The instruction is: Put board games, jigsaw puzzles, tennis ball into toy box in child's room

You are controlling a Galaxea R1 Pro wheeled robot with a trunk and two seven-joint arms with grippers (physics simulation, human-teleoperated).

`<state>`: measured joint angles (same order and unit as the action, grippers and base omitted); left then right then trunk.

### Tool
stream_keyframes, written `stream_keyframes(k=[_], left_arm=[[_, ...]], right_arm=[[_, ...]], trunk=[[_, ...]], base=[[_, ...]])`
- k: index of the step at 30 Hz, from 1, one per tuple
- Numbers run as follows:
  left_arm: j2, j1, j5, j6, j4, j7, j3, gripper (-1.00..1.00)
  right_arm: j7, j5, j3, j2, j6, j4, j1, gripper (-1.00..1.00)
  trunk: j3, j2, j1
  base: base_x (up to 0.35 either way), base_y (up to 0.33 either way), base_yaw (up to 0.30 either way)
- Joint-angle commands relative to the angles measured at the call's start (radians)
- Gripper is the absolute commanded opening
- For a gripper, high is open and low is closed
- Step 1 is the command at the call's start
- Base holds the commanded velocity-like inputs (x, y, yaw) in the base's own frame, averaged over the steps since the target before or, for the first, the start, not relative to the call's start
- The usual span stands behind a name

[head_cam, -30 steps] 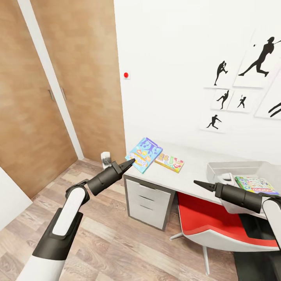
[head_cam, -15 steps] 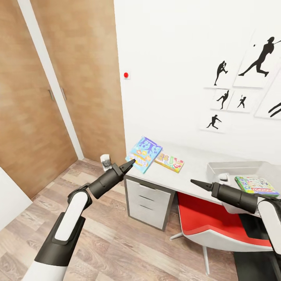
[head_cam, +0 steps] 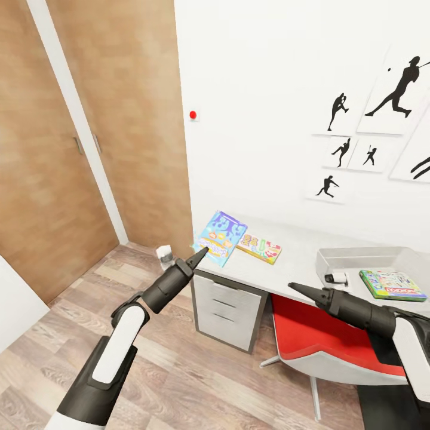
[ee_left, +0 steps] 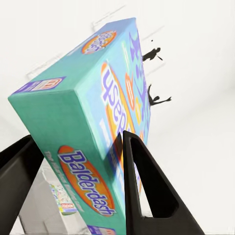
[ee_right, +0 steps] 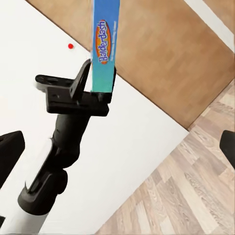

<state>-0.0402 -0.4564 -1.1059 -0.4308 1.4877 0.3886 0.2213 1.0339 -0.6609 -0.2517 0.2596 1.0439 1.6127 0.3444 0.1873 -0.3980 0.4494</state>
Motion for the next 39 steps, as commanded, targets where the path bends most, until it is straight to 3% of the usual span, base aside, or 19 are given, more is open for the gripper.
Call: stream_keyframes(k=[1, 4, 8, 18, 28, 33, 39], left_arm=[[-0.001, -0.001, -0.003, 0.010, -0.004, 0.000, 0.019, -1.00], [-0.006, -0.002, 0.015, 0.051, -0.025, 0.003, 0.066, -1.00], [-0.020, -0.004, 0.027, 0.073, -0.048, 0.006, 0.093, -1.00], [-0.042, -0.005, 0.039, 0.095, -0.096, 0.010, 0.119, -1.00], [-0.061, -0.005, 0.040, 0.101, -0.118, 0.011, 0.126, -1.00], [-0.066, -0.005, 0.039, 0.125, -0.120, 0.020, 0.130, -1.00], [-0.066, -0.005, 0.039, 0.136, -0.122, 0.037, 0.155, -1.00]], right_arm=[[0.024, 0.003, 0.000, -0.004, 0.003, 0.000, -0.001, 1.00], [0.061, 0.003, 0.001, -0.024, 0.003, -0.001, -0.004, 1.00], [0.080, 0.004, 0.002, -0.047, 0.001, -0.002, -0.005, 1.00], [0.086, 0.009, -0.003, -0.098, -0.093, -0.004, -0.005, 1.00], [0.049, 0.008, -0.009, -0.111, -0.142, -0.009, 0.000, 1.00], [0.023, 0.005, -0.053, -0.112, -0.155, -0.018, 0.004, 1.00], [0.016, 0.002, -0.071, -0.111, -0.160, -0.022, 0.006, 1.00]], trunk=[[0.002, -0.002, 0.001], [0.002, -0.002, 0.001], [0.002, -0.002, 0.001], [0.002, -0.002, 0.001], [0.002, -0.002, 0.001], [0.002, -0.002, 0.001], [0.002, -0.002, 0.001]], base=[[0.000, 0.000, 0.000], [0.000, 0.000, 0.000], [0.000, 0.000, 0.000], [0.000, 0.000, 0.000], [0.000, 0.000, 0.000], [0.000, 0.000, 0.000], [0.000, 0.000, 0.000]])
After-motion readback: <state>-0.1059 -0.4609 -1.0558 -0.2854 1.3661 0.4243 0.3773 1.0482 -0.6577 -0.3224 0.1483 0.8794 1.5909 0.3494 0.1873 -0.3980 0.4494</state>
